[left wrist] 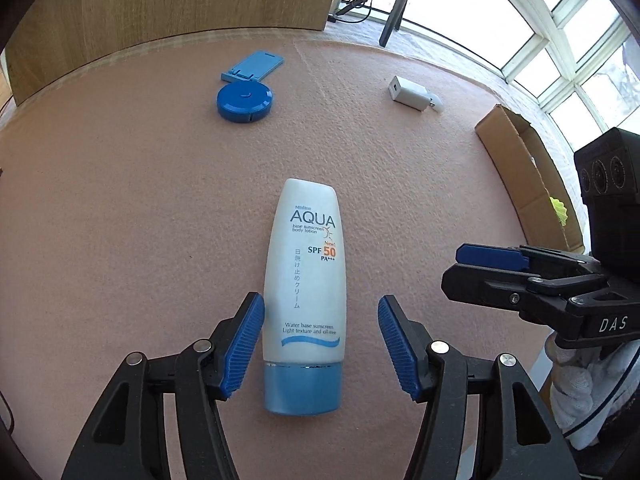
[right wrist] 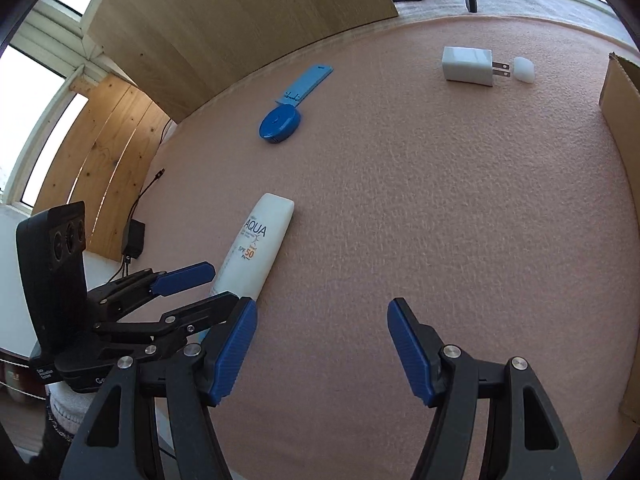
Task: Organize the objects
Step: 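Grasp the white AQUA sunscreen tube with the left gripper and lift it, then close the right gripper on the sunscreen tube beside the left gripper, then carry the sunscreen tube into the box and open both grippers, then withdraw both grippers and move the right gripper to the white charger, then grasp the white charger with the right gripper and lift it, then carry the charger into the box and open the right gripper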
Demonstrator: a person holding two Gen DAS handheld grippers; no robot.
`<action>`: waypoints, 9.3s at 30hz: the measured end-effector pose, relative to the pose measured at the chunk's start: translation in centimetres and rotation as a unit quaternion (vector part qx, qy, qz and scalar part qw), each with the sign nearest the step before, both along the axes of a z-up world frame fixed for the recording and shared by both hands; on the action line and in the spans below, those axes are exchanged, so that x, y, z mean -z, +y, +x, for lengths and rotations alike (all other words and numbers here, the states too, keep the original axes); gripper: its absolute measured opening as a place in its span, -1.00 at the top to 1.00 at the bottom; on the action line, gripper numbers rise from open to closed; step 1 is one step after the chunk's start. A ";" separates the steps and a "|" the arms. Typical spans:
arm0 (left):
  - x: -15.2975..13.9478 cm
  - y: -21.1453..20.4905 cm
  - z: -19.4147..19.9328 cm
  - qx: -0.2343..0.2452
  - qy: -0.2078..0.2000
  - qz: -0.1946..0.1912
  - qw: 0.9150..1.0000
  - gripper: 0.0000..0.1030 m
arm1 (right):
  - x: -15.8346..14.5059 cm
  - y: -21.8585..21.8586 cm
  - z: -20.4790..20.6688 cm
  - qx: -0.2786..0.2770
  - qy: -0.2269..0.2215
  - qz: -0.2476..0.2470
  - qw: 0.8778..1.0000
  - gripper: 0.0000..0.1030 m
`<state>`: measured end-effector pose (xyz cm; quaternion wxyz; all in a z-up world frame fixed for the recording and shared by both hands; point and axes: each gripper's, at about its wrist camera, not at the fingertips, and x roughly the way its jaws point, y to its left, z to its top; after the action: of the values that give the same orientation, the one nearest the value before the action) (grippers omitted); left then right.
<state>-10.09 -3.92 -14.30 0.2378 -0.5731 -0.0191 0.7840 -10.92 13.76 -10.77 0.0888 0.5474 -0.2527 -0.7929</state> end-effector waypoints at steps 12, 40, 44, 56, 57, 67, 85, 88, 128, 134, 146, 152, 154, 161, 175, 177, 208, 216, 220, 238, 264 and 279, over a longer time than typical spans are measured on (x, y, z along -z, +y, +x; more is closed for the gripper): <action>0.5 0.0 0.2 -0.001 -0.002 0.008 1.000 -0.11 | 1.9 -3.0 -3.2 -0.027 -0.020 -0.036 0.999 -0.24; -2.1 6.7 1.7 0.042 0.034 0.008 0.998 0.06 | -1.6 0.2 -1.1 -0.003 0.012 -0.020 1.000 0.48; -3.6 10.4 1.7 0.069 0.049 0.018 0.996 0.06 | -3.5 2.9 0.4 0.023 0.031 -0.002 0.999 0.48; -7.3 23.8 2.0 0.162 0.079 0.050 0.982 0.06 | -7.7 12.7 6.4 0.119 0.069 0.046 0.989 0.48; -7.4 25.0 2.0 0.168 0.081 0.050 0.981 0.06 | -7.8 13.5 7.0 0.127 0.071 0.047 0.988 0.48; -7.8 33.8 3.5 0.226 0.084 0.056 0.969 0.06 | -8.2 19.8 11.3 0.192 0.076 0.060 0.977 0.48; -6.5 41.2 4.4 0.271 0.096 0.040 0.957 0.08 | -7.1 26.9 15.3 0.265 0.069 0.095 0.957 0.12; -6.7 40.4 4.1 0.266 0.097 0.040 0.958 0.07 | -7.2 27.3 15.4 0.267 0.071 0.094 0.957 0.09; -4.2 8.6 -2.4 -0.047 0.074 -0.005 0.996 0.00 | -7.8 13.8 -3.7 0.046 0.108 0.073 0.990 -0.05; -3.6 5.9 -1.6 -0.070 0.071 -0.013 0.995 0.00 | -6.1 14.0 -9.3 0.037 0.084 0.061 0.994 -0.05; -2.4 2.7 -1.1 -0.109 0.056 -0.015 0.992 0.00 | -2.3 15.3 -16.9 0.053 0.043 0.040 0.997 0.05; -1.8 1.9 -0.9 -0.117 0.049 -0.019 0.992 0.00 | -1.1 14.3 -19.3 0.024 0.023 0.077 0.996 0.06; -1.7 1.8 -0.9 -0.118 0.048 -0.019 0.992 0.00 | -0.3 14.0 -19.7 0.016 0.006 0.087 0.996 0.14; -1.7 2.0 -1.1 -0.113 0.046 -0.015 0.992 0.00 | 0.9 14.2 -18.9 0.024 -0.021 0.073 0.997 0.31; -1.8 3.5 -1.3 -0.093 0.049 -0.013 0.994 0.00 | 1.7 11.5 -14.2 0.032 -0.037 0.034 0.998 0.35; -1.8 3.7 -1.2 -0.088 0.050 -0.014 0.995 0.00 | 1.9 10.9 -13.2 0.039 -0.039 0.019 0.998 0.35; 0.5 8.4 1.4 -0.017 0.033 0.009 0.999 -0.10 | 0.7 3.0 -1.7 -0.041 -0.004 0.027 0.999 0.32; 1.1 10.2 1.2 0.005 0.035 0.014 0.999 -0.18 | 1.4 3.0 -1.9 -0.056 -0.011 0.012 0.998 0.32; 1.3 10.5 0.9 0.004 0.035 0.025 0.999 -0.17 | 1.7 2.8 -2.2 -0.065 -0.019 0.009 0.998 0.32; 1.6 10.6 0.7 0.003 0.030 0.041 0.999 0.13 | 2.1 2.3 -2.8 -0.071 -0.028 0.011 0.997 0.33; -5.3 19.8 0.8 0.087 0.095 0.061 0.990 0.13 | -4.9 9.4 1.7 0.014 0.043 0.048 0.998 0.33; -7.4 32.1 -0.6 0.170 0.120 0.083 0.975 0.13 | -7.7 20.5 4.8 0.104 0.066 0.076 0.989 0.33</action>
<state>-10.67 28.22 -6.88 0.4152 -0.4479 0.0421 0.7907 -6.16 34.23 -3.11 -0.0200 0.4700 -0.2406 -0.8490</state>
